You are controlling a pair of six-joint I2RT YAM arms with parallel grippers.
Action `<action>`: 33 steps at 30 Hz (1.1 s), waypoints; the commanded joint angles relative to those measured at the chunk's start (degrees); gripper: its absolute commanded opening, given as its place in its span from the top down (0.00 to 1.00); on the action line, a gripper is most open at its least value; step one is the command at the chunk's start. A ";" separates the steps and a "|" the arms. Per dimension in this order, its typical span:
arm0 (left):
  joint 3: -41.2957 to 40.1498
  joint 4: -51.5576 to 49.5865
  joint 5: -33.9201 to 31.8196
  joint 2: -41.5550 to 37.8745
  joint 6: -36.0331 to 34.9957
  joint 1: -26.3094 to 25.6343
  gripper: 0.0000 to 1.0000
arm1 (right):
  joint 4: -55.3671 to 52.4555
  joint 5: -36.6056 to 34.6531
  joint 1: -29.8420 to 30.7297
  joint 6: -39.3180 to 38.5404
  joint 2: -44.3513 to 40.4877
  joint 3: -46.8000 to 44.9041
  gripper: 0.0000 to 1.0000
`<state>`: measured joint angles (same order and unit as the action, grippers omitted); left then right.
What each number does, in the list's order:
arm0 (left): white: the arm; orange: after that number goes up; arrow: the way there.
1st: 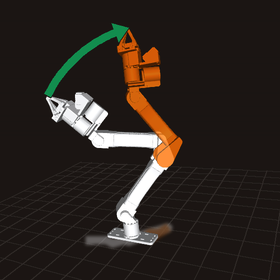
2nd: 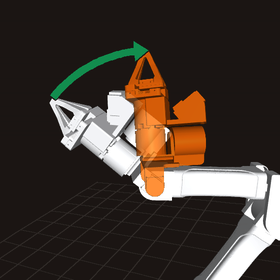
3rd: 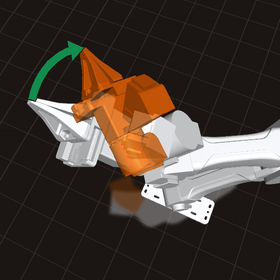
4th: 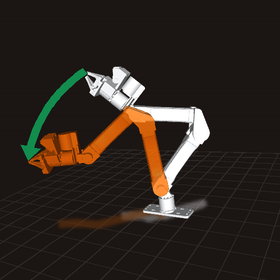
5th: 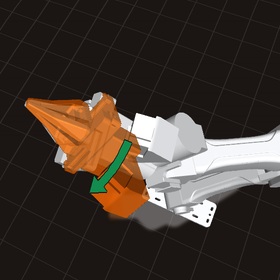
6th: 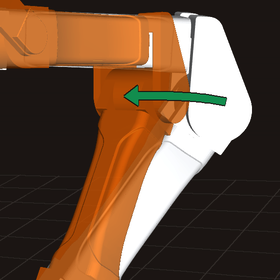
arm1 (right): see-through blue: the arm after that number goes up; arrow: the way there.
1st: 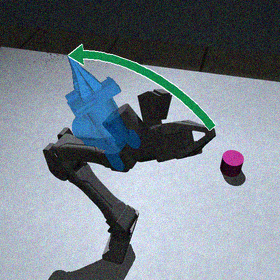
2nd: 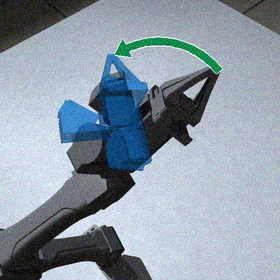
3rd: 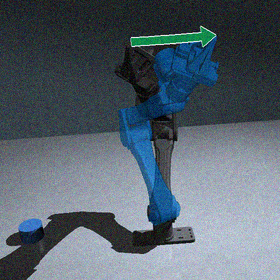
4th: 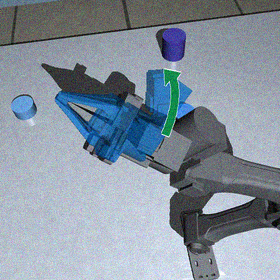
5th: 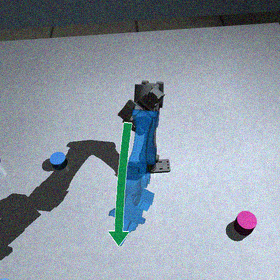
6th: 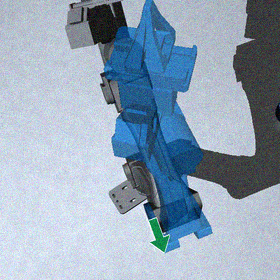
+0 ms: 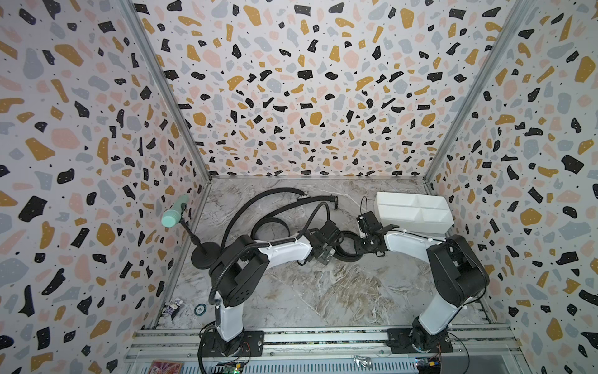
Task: Place the belts into the storage roll
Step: Roll the belt at the center of the board.
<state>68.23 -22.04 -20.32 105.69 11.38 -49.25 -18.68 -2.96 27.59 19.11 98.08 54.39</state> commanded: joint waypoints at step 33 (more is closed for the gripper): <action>-9.81 34.43 21.39 0.52 25.29 4.96 0.00 | -10.16 3.44 0.87 0.06 6.50 -0.74 0.73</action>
<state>54.70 7.40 -1.19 103.37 38.13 -44.69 -23.66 -2.02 28.10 19.16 99.90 57.45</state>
